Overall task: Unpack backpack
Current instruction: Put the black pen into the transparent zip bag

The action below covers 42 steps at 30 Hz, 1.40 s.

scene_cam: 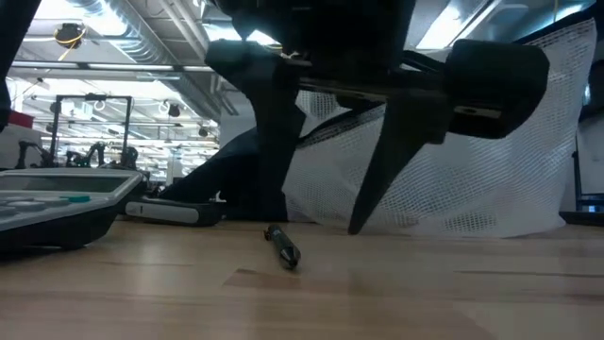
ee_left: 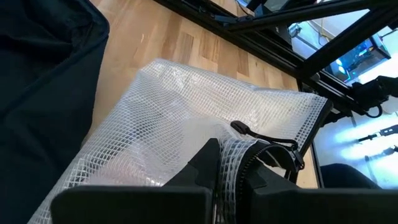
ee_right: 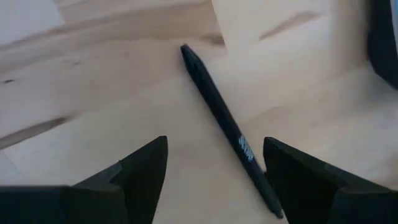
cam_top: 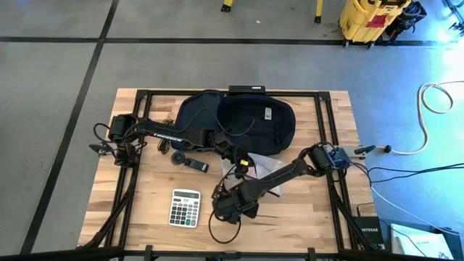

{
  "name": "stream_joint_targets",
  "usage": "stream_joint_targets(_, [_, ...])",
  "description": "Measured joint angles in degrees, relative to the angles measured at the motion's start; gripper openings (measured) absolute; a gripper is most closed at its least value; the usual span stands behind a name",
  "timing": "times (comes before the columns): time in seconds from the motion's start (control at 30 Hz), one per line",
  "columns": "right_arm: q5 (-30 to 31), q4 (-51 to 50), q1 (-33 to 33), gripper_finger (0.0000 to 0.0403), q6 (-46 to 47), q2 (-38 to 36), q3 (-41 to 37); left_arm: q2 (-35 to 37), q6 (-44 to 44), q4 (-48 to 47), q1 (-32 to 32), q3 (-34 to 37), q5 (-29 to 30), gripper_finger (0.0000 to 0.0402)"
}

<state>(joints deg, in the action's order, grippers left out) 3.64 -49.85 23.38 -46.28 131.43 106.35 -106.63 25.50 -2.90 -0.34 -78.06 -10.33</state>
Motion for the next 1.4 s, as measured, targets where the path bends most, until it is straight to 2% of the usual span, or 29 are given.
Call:
stream_joint_targets(0.2, [1.94, 0.43, 0.74, 0.0211, -5.84, 2.04, 2.64, 0.0, 0.39, 0.07, 0.0, 0.0, 0.44, 0.0])
stream_joint_targets(0.4, [3.06, -1.13, 0.64, 0.0209, -12.21, 3.55, 2.91, 0.0, 1.27, -0.31, -0.04, 0.0, 1.32, 0.0])
stream_joint_targets(0.6, [2.62, -1.71, 0.64, 0.0204, -13.19, 3.59, 2.9, 0.0, 1.51, -0.8, -0.04, 0.0, 1.72, 0.0])
stream_joint_targets(0.7, [2.19, -2.7, 0.65, 0.0179, -13.37, 3.84, 2.9, 0.0, 1.53, -0.87, -0.06, 0.0, 1.73, 0.0])
stream_joint_targets(1.07, [1.75, -7.41, 2.42, 0.0048, -13.25, 3.98, 3.3, 0.0, 1.92, -0.92, -0.06, 0.0, 2.03, 0.0])
stream_joint_targets(1.2, [1.2, -9.47, 3.42, 0.0024, -12.15, 4.1, 4.19, 0.0, 2.19, -0.9, -0.04, 0.0, 2.18, 0.0])
stream_joint_targets(1.4, [-1.1, -9.81, 4.5, 0.0016, -7.86, 4.14, 4.43, 0.0, 2.58, -0.87, -0.04, 0.0, 2.14, 0.0])
